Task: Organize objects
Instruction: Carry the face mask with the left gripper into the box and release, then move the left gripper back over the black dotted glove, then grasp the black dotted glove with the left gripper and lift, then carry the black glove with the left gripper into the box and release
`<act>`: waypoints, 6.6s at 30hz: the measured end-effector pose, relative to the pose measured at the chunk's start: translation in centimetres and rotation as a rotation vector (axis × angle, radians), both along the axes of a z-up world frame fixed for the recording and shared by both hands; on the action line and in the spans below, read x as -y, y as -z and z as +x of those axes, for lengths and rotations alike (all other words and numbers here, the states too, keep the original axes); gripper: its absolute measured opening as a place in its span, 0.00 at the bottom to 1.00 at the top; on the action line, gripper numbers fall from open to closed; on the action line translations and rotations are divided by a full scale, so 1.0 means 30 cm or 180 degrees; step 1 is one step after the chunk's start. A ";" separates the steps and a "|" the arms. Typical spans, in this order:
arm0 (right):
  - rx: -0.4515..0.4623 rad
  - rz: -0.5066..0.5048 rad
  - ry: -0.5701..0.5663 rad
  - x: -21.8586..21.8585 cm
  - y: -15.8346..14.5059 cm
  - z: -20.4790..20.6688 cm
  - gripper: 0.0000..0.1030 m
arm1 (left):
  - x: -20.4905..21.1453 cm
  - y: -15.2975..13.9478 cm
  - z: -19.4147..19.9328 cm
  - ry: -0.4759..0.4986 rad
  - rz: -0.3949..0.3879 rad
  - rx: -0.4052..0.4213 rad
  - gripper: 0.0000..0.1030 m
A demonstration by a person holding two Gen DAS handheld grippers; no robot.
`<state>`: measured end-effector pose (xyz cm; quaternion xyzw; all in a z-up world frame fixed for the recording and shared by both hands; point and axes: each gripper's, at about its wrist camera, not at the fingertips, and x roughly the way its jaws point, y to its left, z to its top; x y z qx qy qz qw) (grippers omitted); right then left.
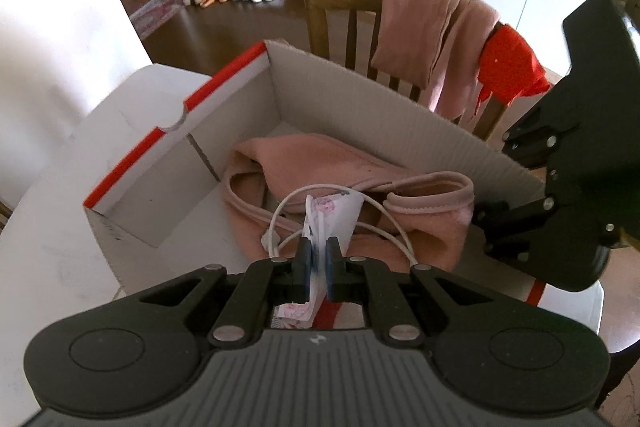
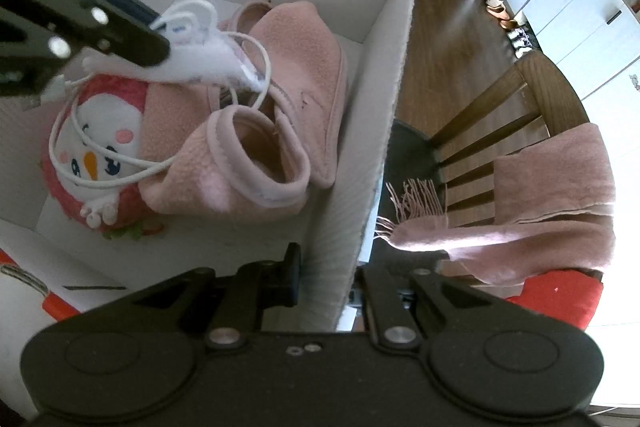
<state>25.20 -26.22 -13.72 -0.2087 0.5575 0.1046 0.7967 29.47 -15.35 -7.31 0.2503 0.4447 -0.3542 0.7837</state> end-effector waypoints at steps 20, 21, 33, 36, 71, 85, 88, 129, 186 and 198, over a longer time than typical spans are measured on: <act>-0.0005 0.0001 0.0024 0.003 -0.002 0.001 0.10 | -0.011 0.000 -0.011 -0.0006 -0.0015 0.0037 0.68; -0.0005 0.0000 0.0023 0.003 -0.002 0.000 0.10 | -0.016 -0.002 -0.015 -0.0006 -0.0028 0.0020 0.68; 0.0033 0.0010 0.0046 0.009 -0.027 0.002 0.10 | -0.123 -0.102 -0.097 -0.0120 -0.0316 0.0130 0.68; 0.0044 0.0023 0.0055 0.011 -0.037 0.000 0.09 | -0.178 -0.145 -0.124 -0.0225 -0.0433 0.0190 0.68; 0.0019 0.0099 0.0273 0.010 -0.072 0.001 0.07 | -1.089 -0.010 -0.326 -0.2383 -0.0214 0.0343 0.78; -0.0026 0.0036 0.0332 0.005 -0.066 0.014 0.09 | -1.167 0.190 -0.241 -0.2185 -0.0091 0.0000 0.78; -0.0033 0.0026 0.0348 0.003 -0.064 0.015 0.09 | -1.148 0.221 -0.223 -0.2007 0.0078 0.0012 0.78; -0.0027 -0.0015 0.0364 0.007 -0.062 0.015 0.11 | -1.204 0.076 -0.256 -0.2491 -0.0570 0.0023 0.09; 0.0005 0.0244 0.0267 0.014 -0.060 -0.001 0.06 | -0.029 -0.016 -0.002 -0.0110 -0.0145 0.0050 0.09; 0.0005 0.0255 0.0285 0.004 -0.061 -0.003 0.06 | 0.015 0.046 0.037 -0.0083 0.0019 -0.0134 0.09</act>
